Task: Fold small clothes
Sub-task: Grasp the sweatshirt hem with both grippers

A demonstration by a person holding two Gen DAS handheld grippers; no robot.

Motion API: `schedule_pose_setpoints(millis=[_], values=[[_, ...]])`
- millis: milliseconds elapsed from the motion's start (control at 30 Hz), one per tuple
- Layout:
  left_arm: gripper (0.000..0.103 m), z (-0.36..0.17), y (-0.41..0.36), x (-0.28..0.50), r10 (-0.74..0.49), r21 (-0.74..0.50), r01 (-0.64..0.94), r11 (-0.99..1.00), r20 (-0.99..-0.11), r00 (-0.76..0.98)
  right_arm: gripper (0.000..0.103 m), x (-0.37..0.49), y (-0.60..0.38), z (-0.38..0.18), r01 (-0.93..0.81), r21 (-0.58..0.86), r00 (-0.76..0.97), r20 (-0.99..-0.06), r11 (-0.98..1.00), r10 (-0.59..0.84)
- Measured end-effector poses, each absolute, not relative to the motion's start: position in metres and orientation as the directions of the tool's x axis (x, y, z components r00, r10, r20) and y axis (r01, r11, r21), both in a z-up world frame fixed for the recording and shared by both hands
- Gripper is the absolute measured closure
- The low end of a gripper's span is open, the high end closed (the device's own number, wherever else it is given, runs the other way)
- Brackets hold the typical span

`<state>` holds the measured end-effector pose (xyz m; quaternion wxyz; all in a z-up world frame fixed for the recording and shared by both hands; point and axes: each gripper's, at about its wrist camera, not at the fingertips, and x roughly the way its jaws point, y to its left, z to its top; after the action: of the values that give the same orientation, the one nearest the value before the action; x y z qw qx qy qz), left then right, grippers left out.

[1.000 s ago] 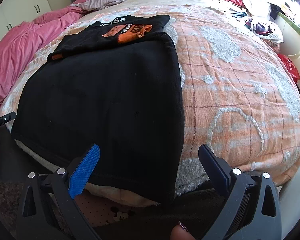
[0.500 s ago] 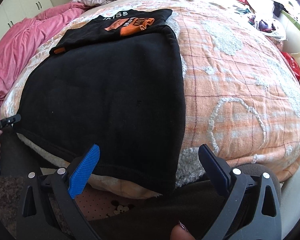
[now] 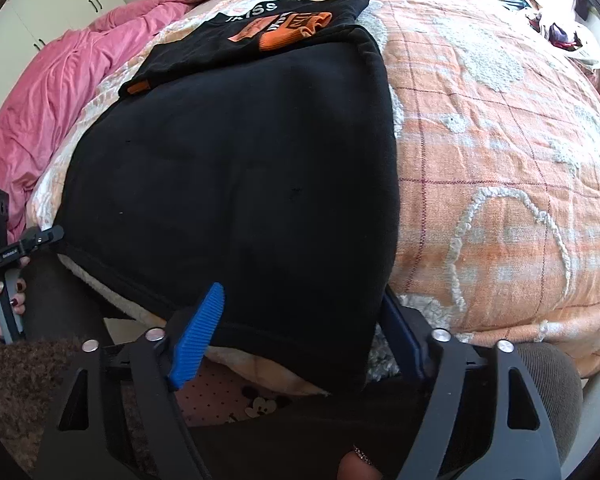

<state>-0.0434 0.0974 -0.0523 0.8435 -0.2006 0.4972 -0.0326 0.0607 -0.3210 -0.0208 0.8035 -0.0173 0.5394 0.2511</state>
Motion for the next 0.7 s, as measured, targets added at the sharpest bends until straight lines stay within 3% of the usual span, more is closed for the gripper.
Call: schedule_pose_setpoints(millis=[67, 167, 533, 667, 700], values=[[0.04, -0.053, 0.098, -0.043, -0.258, -0.375, -0.145, 0.916, -0.824, 0.504, 0.074, 0.059, -0.325, -0.018, -0.422, 0.228, 0.32, -0.868, 0.878, 0.379], [0.04, -0.053, 0.101, -0.045, -0.261, -0.385, -0.152, 0.911, -0.819, 0.51, 0.092, 0.052, -0.329, -0.011, -0.446, 0.213, 0.357, -0.848, 0.869, 0.391], [0.04, -0.054, 0.107, -0.042, -0.296, -0.433, -0.172, 0.885, -0.808, 0.509, 0.096, 0.044, -0.344, 0.036, -0.475, 0.287, 0.48, -0.708, 0.832, 0.518], [0.068, -0.049, 0.106, -0.039, -0.273, -0.411, -0.177, 0.894, -0.815, 0.512, 0.096, 0.046, -0.345, 0.045, -0.475, 0.292, 0.504, -0.683, 0.83, 0.529], [0.071, -0.049, 0.105, -0.039, -0.271, -0.409, -0.178, 0.895, -0.816, 0.511, 0.096, 0.046, -0.346, 0.046, -0.475, 0.293, 0.507, -0.68, 0.83, 0.53]])
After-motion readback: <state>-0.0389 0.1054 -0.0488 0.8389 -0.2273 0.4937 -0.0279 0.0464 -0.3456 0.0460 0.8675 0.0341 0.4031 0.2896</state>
